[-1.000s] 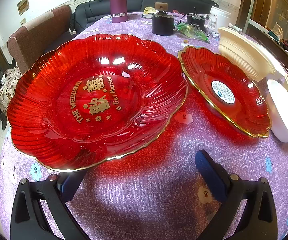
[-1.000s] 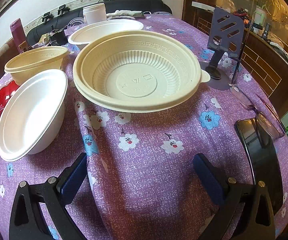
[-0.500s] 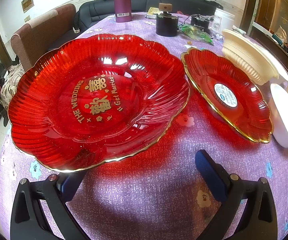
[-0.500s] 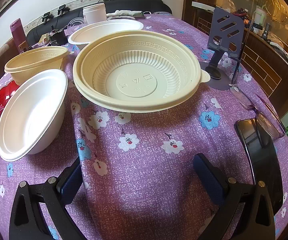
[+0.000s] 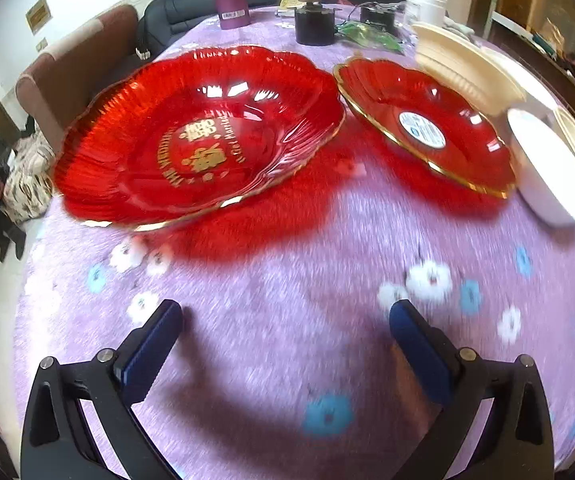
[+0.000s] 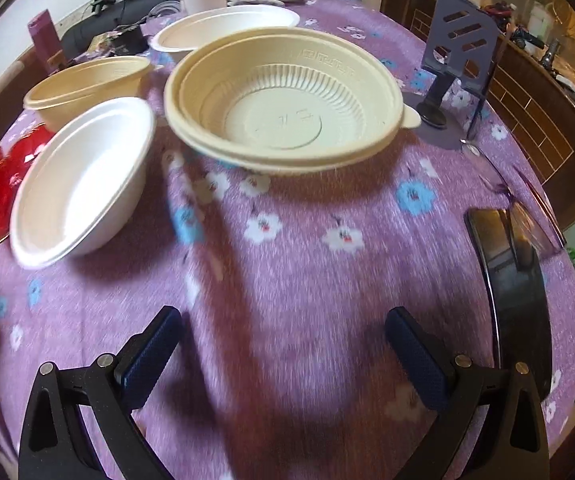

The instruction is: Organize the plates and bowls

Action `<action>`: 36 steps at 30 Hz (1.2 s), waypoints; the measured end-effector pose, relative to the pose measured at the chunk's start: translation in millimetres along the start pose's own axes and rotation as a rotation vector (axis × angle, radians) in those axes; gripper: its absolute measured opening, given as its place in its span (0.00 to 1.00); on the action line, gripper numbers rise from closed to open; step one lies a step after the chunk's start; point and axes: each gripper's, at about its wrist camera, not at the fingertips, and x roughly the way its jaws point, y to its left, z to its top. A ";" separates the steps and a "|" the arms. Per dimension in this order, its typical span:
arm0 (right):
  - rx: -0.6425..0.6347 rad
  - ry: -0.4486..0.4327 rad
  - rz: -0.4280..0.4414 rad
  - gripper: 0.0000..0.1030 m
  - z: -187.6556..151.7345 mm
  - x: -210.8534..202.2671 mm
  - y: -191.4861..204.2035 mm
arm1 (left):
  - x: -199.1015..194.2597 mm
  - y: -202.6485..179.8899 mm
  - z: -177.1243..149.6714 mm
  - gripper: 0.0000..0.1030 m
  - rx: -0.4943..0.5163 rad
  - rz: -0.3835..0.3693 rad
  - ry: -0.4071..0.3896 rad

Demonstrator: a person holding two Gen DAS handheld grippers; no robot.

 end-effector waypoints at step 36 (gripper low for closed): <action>-0.339 0.029 0.442 0.59 68.9 -44.9 235.5 | -44.1 90.6 27.2 1.00 -0.023 0.088 -0.071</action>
